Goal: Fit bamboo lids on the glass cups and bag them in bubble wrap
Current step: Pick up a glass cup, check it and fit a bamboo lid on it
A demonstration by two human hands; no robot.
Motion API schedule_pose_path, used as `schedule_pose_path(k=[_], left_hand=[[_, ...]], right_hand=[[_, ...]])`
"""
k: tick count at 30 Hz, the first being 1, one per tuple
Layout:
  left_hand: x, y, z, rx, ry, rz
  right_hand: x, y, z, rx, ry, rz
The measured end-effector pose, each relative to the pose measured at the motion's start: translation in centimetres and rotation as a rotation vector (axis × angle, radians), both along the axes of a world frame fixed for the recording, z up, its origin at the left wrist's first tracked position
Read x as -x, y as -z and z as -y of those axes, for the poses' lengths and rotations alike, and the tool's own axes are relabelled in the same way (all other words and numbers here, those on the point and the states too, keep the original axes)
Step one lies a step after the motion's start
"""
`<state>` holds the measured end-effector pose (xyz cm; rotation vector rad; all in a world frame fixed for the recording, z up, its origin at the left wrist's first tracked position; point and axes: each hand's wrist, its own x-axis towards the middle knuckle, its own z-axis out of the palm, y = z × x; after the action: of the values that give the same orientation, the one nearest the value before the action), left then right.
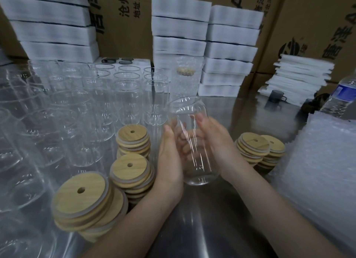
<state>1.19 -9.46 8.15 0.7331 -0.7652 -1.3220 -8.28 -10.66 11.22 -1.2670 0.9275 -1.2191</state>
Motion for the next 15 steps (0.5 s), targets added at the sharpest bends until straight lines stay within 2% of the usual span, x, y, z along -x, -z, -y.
schedule_pose_path(k=[3,6,8,13,15], left_hand=[[0.3,0.2,-0.3,0.033,-0.043,0.075],[1.0,0.2,-1.0,0.061,-0.055,0.174],[1.4,0.2,-1.4,0.051,-0.079,0.182],[0.6,0.3,-1.5,0.083,-0.120,0.180],[0.3,0.1,-1.5,0.079,-0.167,0.173]], right_hand=[[-0.1,0.6,-0.1,0.162,0.129,-0.118],[0.2,1.3,0.0,0.350,0.295,-0.443],[0.3,1.6,0.0,0.402,0.347,-0.575],[-0.3,1.9,0.1,0.366,0.186,-0.408],[-0.5,2.0,0.2,0.366,0.158,-0.401]])
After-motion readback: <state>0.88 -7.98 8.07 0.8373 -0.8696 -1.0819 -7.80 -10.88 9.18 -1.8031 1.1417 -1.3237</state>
